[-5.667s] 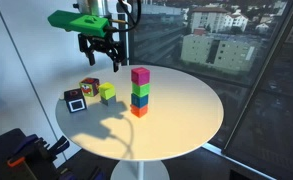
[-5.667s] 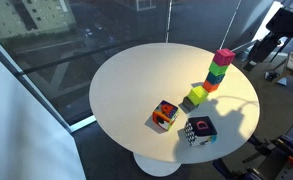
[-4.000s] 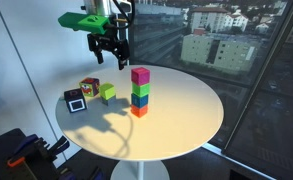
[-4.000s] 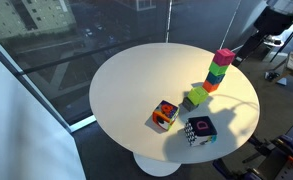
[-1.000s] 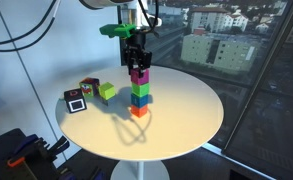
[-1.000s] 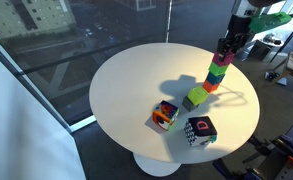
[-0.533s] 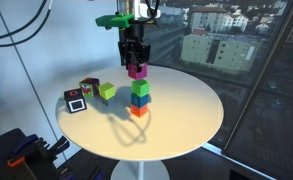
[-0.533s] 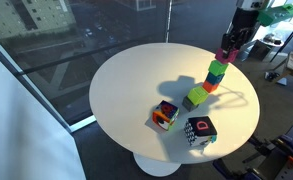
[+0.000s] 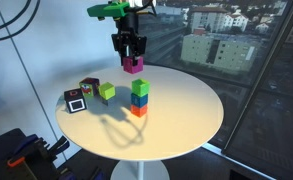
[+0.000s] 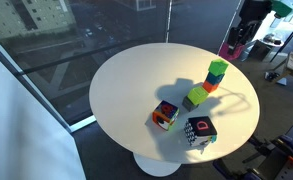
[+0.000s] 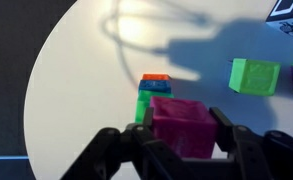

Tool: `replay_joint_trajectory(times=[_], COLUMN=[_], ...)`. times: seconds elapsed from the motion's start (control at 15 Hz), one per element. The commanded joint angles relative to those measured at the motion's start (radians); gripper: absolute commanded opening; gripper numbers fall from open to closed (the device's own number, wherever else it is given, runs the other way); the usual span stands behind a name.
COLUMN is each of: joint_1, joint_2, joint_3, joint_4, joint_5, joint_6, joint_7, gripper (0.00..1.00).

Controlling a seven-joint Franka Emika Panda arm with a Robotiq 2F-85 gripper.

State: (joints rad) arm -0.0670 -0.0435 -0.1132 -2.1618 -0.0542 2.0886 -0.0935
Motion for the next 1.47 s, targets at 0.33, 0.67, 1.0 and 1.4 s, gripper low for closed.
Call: replay_joint_trajectory(times=[0.33,0.67,1.0,1.4], joint_1=[0.013,0.036,0.060,0.087], joint_2=[-0.097,-0.106,-0.093,-0.067], joint_3=[0.042,0.070,0.095,0.128], joint_4=[-0.146,-0.204,-0.236,-0.229], joint_5=[-0.014,-0.009,-0.003,0.003], joint_6=[0.036,0.093,0.153,0.183], joint_7=[-0.029,-0.019,-0.002,0.034], gripper=[0.32,0.32,0.32,0.32])
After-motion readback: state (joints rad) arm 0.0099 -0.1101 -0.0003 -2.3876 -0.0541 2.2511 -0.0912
